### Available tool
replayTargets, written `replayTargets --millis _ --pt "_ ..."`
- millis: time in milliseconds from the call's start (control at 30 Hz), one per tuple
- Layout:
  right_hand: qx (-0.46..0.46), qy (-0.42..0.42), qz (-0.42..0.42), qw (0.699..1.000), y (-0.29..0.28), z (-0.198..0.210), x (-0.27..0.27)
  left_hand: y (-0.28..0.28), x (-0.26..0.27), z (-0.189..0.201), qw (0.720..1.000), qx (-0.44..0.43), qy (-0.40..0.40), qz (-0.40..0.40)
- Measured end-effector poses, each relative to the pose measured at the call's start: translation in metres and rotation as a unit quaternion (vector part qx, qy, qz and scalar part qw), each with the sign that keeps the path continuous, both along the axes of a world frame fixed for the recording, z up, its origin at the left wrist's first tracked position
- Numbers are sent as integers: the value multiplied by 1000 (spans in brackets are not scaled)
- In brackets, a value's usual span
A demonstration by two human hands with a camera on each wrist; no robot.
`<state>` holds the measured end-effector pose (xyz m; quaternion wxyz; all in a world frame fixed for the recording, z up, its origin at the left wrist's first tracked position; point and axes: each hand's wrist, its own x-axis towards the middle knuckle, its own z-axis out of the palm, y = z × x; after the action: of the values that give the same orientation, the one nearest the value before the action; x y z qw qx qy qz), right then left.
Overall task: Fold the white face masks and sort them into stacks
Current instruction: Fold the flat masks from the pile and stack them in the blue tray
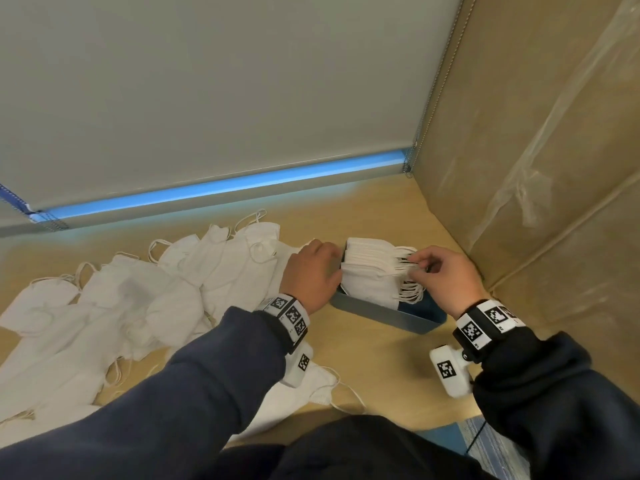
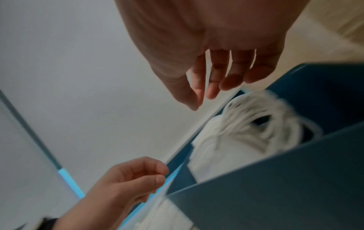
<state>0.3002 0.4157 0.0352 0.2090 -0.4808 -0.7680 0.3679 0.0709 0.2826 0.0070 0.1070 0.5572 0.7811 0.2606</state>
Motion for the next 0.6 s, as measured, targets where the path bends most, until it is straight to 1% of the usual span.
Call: replayTargets --millis 67,167,233,300,367,433,467,500,567,600 --pt "0 54 21 998 -17 7 -19 -27 -15 0 996 4 -77 40" --pt "-37 102 100 989 -52 16 -61 -83 -50 2 979 -5 -162 126" --pt "-69 98 170 978 -76 14 -92 -129 -76 7 964 -18 -203 172" --pt "-128 58 264 954 -102 5 -121 -180 -101 16 954 -54 -218 200" --pt "-212 -30 361 908 -130 -7 -147 -230 -125 26 949 -110 -202 218" --pt "-273 -142 440 844 -159 -23 -165 -276 -143 32 942 -187 -176 217" --pt "-275 -200 477 810 -172 -31 -172 -296 -149 33 936 -231 -163 210" --pt "-242 -254 515 782 -184 -39 -178 -313 -155 31 927 -277 -149 204" --pt "-89 -333 583 736 -200 -54 -188 -341 -163 21 906 -361 -113 190" --pt "-22 -352 597 721 -206 -59 -192 -353 -165 14 894 -402 -88 178"
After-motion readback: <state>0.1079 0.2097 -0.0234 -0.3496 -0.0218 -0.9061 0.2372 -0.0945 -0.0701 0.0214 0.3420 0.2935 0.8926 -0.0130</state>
